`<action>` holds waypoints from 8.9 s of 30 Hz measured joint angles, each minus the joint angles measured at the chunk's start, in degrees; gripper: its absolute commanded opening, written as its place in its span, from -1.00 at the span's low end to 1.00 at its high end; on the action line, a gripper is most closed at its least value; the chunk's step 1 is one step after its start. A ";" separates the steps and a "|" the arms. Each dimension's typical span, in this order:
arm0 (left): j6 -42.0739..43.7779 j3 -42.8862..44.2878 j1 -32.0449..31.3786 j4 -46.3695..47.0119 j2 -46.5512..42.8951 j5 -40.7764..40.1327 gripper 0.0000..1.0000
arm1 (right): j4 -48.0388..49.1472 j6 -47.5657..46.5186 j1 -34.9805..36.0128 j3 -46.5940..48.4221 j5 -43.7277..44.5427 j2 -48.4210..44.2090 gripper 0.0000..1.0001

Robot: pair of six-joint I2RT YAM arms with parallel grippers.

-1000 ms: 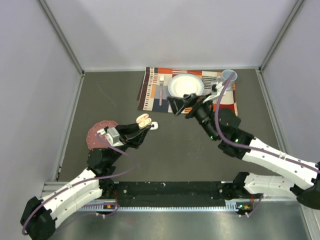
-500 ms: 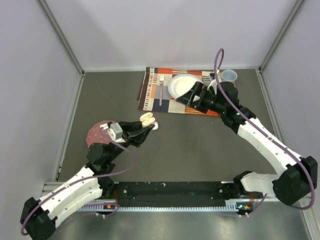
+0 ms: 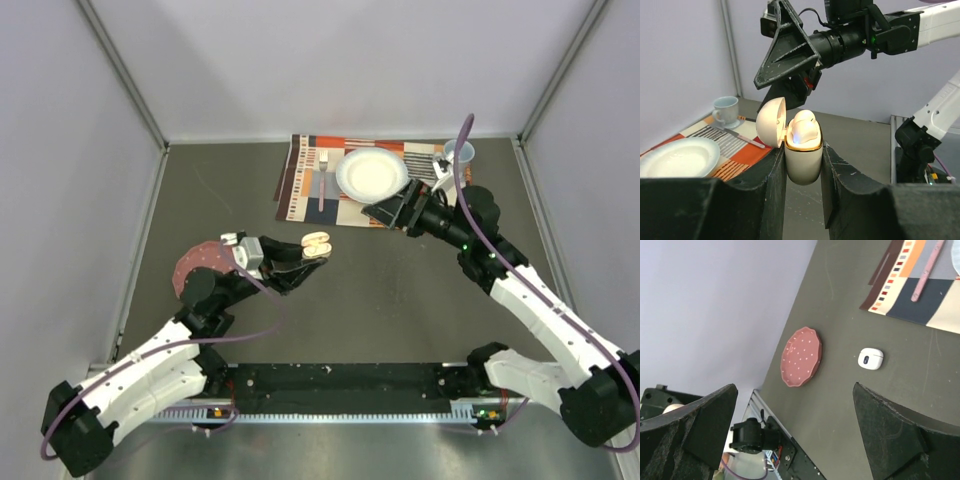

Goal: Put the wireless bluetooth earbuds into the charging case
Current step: Close the charging case with the earbuds, then place the charging case with the earbuds at the center of the board, then reset both arms

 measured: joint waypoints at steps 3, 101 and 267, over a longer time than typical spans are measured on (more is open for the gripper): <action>-0.81 1.16 0.00 -0.26 1.95 2.67 -1.00 | 1.31 -0.02 0.00 -0.81 -1.25 -1.14 0.98; -10.60 5.22 -0.66 1.90 24.72 2.99 -1.00 | -22.84 -14.21 9.42 8.22 33.05 -7.58 0.98; -10.86 4.39 -0.02 -40.76 2.56 -56.17 0.98 | -22.69 -11.87 -10.10 3.37 22.49 -2.08 0.98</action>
